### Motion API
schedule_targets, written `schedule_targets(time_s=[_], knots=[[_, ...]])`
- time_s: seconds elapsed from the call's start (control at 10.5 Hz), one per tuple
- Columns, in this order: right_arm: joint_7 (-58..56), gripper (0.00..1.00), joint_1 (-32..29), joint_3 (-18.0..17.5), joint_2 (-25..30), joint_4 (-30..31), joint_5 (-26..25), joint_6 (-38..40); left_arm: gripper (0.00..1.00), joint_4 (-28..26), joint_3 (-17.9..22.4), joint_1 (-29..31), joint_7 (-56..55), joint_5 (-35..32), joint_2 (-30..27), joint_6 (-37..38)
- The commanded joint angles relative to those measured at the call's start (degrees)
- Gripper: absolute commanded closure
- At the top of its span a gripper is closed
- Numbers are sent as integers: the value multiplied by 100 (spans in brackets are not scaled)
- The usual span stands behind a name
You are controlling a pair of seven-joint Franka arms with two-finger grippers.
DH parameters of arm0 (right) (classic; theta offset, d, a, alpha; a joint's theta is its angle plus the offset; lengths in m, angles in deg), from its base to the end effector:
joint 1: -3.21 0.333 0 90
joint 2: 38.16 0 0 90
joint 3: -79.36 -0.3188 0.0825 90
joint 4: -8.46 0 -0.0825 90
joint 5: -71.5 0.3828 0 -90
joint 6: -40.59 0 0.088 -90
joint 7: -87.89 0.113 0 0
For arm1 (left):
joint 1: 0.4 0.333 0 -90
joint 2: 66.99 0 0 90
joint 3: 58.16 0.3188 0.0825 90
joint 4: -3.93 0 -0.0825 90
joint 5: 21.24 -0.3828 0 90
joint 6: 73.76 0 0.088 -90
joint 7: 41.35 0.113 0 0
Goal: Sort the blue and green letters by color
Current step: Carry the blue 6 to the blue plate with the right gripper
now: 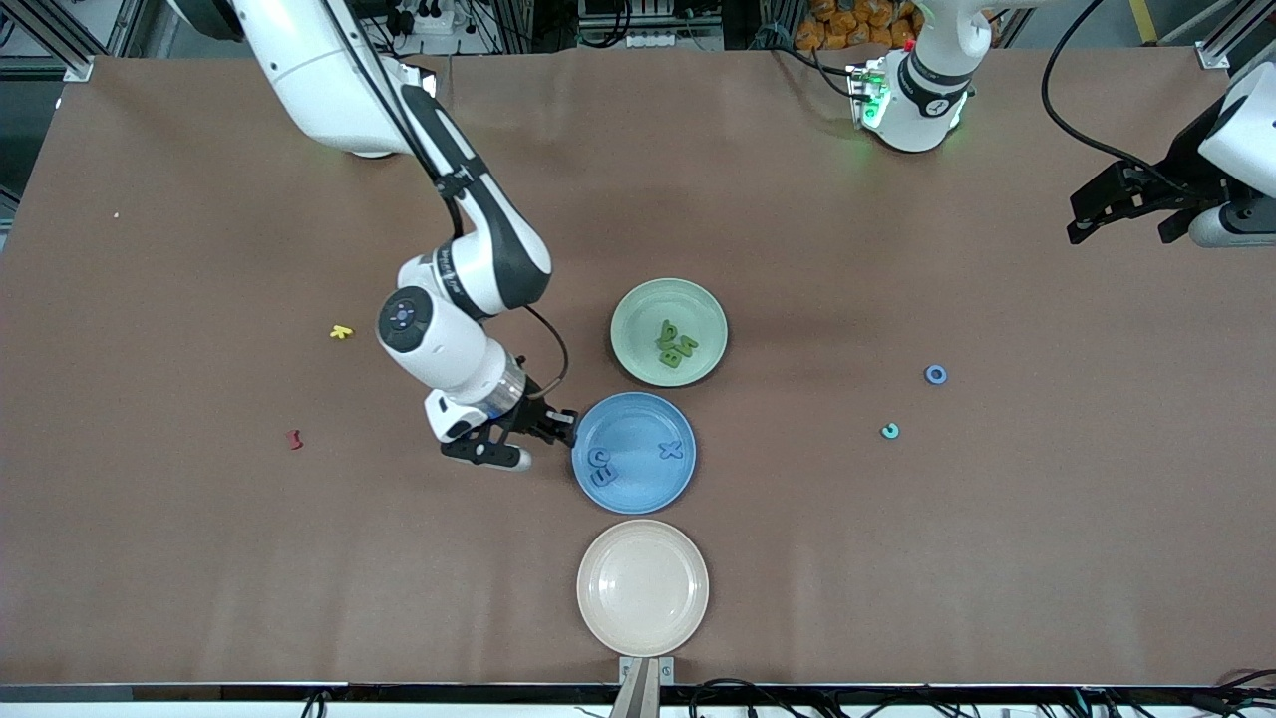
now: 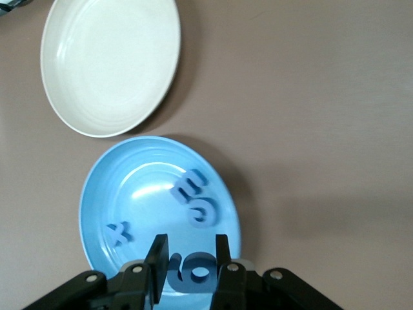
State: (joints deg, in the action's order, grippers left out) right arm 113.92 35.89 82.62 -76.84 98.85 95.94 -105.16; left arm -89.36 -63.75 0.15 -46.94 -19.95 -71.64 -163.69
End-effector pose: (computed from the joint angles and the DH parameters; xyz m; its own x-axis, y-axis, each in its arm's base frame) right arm 0.6336 0.3608 0.2702 0.9626 -0.2553 0.0909 -0.2062 -0.9075 -0.3659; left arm 0.5253 -0.0511 0.6378 0.9997 0.0097 0.0206 0.0094 -0.9998 0.0167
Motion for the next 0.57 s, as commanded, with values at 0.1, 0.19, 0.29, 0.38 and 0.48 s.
schedule_targets(time_s=[0.1, 0.19, 0.29, 0.38, 0.48], knots=[[192, 80, 388, 69, -588, -654, 132, -454, 0, 3, 14, 15, -13, 91, -9, 54], [192, 62, 397, 69, -605, -680, 132, -463, 0, -5, 14, 15, 14, 82, 17, 54], [183, 7, 406, 69, -605, -680, 132, -515, 0, 3, 14, 33, 23, 82, 43, 54], [174, 0, 406, 69, -605, -663, 79, -585, 0, 3, 14, 41, 23, 73, 52, 54], [122, 0, 397, 69, -605, -645, 53, -586, 0, 3, 14, 33, 23, 65, 70, 54]])
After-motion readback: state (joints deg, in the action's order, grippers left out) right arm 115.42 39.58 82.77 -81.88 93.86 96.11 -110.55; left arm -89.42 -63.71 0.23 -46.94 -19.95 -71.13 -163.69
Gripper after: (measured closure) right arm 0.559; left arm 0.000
